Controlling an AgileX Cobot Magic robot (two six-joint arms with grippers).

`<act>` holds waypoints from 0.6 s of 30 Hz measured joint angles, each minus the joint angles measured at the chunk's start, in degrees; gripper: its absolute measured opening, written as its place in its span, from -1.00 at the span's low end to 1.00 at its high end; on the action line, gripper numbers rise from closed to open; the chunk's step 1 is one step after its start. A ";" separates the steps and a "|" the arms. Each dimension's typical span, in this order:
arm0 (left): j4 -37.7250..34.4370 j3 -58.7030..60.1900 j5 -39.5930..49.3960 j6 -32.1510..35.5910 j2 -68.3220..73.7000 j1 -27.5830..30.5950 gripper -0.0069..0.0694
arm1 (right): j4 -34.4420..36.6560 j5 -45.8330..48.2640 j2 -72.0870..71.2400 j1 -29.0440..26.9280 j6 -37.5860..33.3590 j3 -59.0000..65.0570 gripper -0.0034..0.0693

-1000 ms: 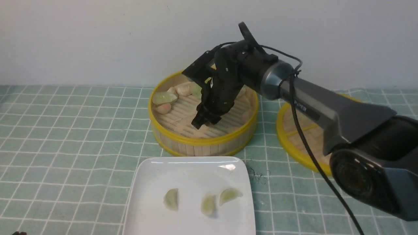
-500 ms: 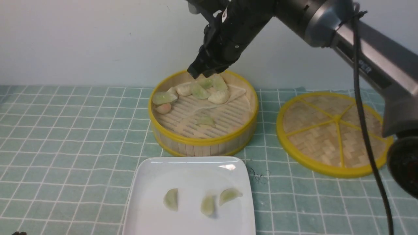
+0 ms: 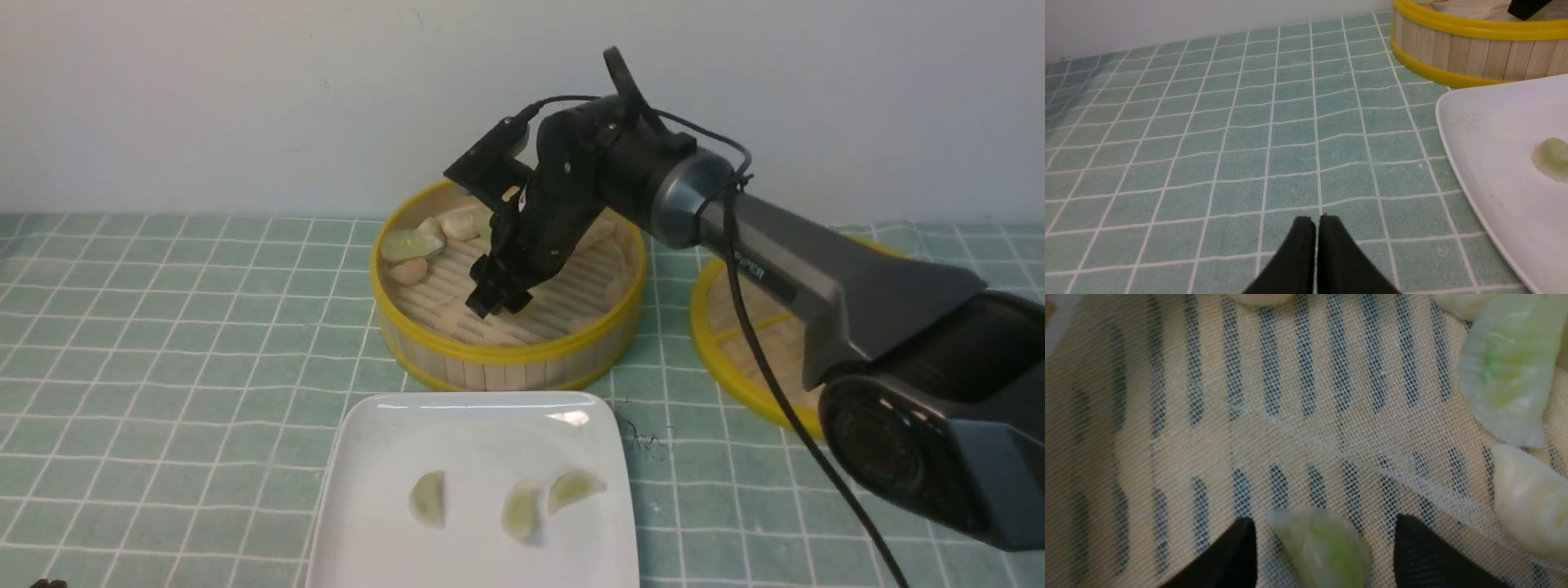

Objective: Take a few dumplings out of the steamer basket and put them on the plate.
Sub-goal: Use the right arm to grab a dumpling from inside the steamer

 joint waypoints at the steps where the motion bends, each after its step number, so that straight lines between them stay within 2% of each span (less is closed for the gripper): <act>1: 0.00 0.00 0.00 0.00 0.00 0.00 -0.83 | -0.52 -0.18 0.44 0.00 0.00 0.00 0.30; 4: 0.00 0.00 0.00 0.00 0.00 0.00 -0.83 | -2.20 -0.23 1.08 0.00 0.25 -0.06 0.29; 6: 0.00 0.00 0.00 0.00 0.00 0.00 -0.83 | -2.66 -0.18 1.08 0.00 1.23 -0.06 0.14; 9: 0.00 0.00 0.00 0.00 0.00 0.00 -0.83 | -3.29 -0.11 1.01 0.05 2.84 -0.06 -0.46; 18: 0.00 0.00 0.00 0.00 0.00 0.00 -0.83 | -3.97 5.70 -2.21 0.05 6.03 -2.67 -0.47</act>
